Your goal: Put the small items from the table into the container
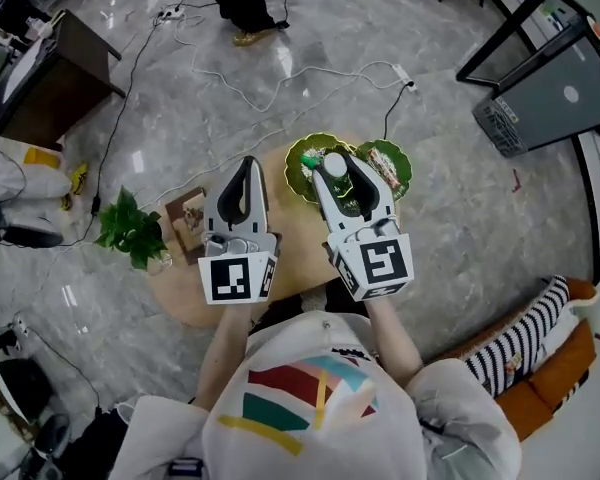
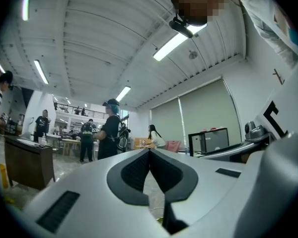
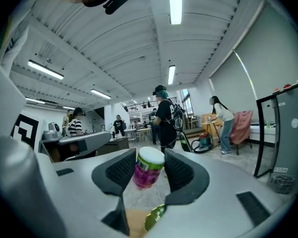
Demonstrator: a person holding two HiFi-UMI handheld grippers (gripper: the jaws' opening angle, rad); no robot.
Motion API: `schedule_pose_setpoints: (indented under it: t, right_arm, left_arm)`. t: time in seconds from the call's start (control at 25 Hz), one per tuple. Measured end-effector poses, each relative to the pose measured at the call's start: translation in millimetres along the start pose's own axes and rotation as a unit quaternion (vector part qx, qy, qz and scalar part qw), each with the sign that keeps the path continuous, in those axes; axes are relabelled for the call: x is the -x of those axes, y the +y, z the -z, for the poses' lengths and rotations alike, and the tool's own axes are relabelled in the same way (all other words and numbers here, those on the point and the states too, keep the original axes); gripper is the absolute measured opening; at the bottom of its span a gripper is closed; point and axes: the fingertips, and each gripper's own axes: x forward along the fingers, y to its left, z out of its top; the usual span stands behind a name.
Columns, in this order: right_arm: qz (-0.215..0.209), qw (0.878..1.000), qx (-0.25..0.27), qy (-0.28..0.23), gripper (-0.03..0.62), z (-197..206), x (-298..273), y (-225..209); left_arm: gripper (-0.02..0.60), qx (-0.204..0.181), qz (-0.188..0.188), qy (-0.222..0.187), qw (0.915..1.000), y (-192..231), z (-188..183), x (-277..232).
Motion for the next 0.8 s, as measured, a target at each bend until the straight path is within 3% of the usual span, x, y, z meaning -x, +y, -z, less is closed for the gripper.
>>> schedule_pose_setpoints:
  t: [0.16,0.36,0.6,0.8]
  right_arm:
    - [0.063,0.996,-0.007,0.058,0.189,51,31,-46]
    - [0.096,0.988,-0.023,0.115,0.189,121,54,-76]
    - [0.099,0.975,-0.041,0.194,0.189,231,67,-79]
    - [0.096,0.970,-0.037,0.221,0.189,297,51,-86]
  left_arm:
    - [0.008,0.019,0.060,0.044,0.9970,-47,45,-21]
    - [0.008,0.041,0.092,0.085,0.9912,-80,108,-39]
    - [0.008,0.036,0.096,0.129,0.9864,-92,183,-43]
    - [0.008,0.044,0.086,0.148,0.9843,-92,231,-41]
